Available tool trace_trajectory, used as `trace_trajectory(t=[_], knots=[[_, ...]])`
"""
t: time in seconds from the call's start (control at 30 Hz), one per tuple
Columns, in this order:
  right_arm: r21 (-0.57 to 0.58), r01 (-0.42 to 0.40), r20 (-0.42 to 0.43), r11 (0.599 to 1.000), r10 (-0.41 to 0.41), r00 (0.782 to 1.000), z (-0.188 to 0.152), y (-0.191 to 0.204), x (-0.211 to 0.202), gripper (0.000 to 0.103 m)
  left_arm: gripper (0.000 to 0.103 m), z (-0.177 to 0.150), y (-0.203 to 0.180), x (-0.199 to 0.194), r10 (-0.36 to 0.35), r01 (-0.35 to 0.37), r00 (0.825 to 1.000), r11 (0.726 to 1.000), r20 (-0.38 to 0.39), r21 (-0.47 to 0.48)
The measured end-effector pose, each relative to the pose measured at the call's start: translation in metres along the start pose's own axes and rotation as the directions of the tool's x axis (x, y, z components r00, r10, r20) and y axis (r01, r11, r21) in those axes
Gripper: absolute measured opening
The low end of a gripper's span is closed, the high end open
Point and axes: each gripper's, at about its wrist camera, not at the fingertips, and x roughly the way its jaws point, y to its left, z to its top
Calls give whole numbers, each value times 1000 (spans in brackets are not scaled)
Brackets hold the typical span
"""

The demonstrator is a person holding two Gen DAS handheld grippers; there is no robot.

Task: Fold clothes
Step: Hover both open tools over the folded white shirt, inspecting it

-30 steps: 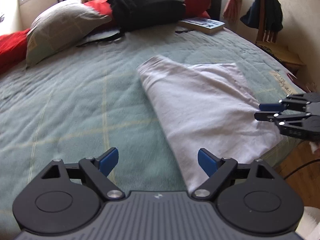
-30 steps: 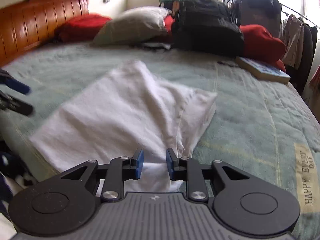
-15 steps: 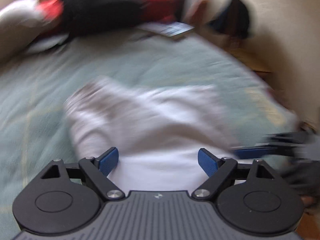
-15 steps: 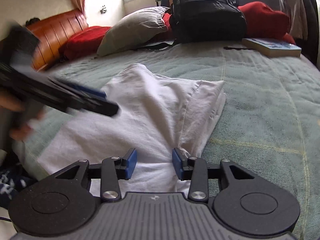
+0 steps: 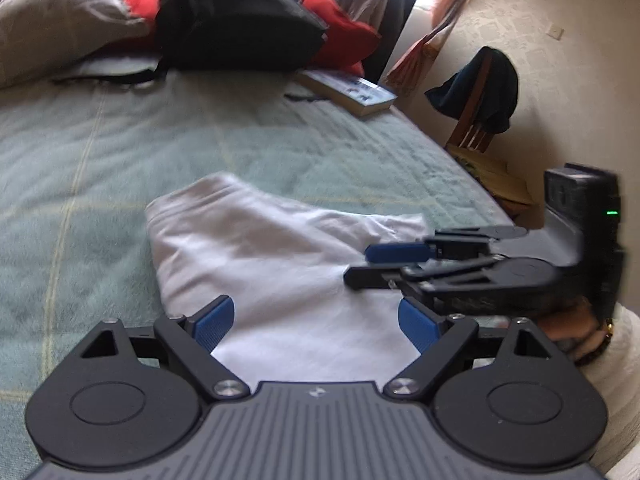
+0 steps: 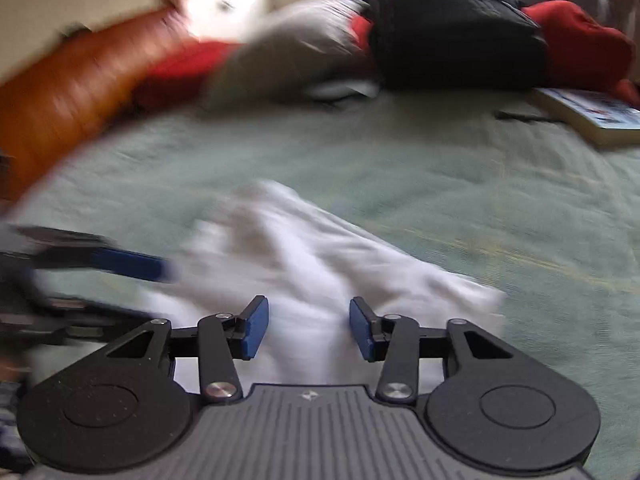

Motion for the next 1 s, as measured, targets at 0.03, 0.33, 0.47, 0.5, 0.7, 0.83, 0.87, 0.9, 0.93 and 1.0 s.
trace_trajectory(t=[0.03,0.33,0.47,0.5,0.7,0.83,0.87,0.9,0.93,1.0], knots=[[16,13,11,1000,-13,1000,-1,-6,0,47,89,0,2,1,3,-3,1000,1000,-4,3],[101,57,36,993,-61,997,-9,-25,-8,28,88,20,22,39,16,-16,999,1000,35,-6],[143,35,44,989,-42,998,-9,-28,-13,31,89,27,3,16,78,-84,994,993,74,85],[148,27,45,989,-34,998,-8,-28,-15,35,90,25,-2,10,69,-76,996,991,61,108],[89,-43,50,995,39,998,15,-10,-27,47,90,-3,-19,-24,112,-114,994,985,18,133],[49,-101,23,994,100,995,38,6,-18,48,91,-11,-9,-50,268,-271,962,962,52,42],[49,-125,3,991,125,992,42,10,-11,49,91,-12,-5,-55,289,-290,956,957,53,15],[49,-150,-17,988,151,988,47,14,-4,49,91,-13,-1,-60,299,-299,953,954,55,-6],[57,-184,-37,981,187,982,51,17,6,50,91,-14,2,-64,302,-301,951,953,60,-20],[78,-241,-78,967,247,966,56,21,27,51,91,-18,6,-71,303,-301,951,953,65,-41]])
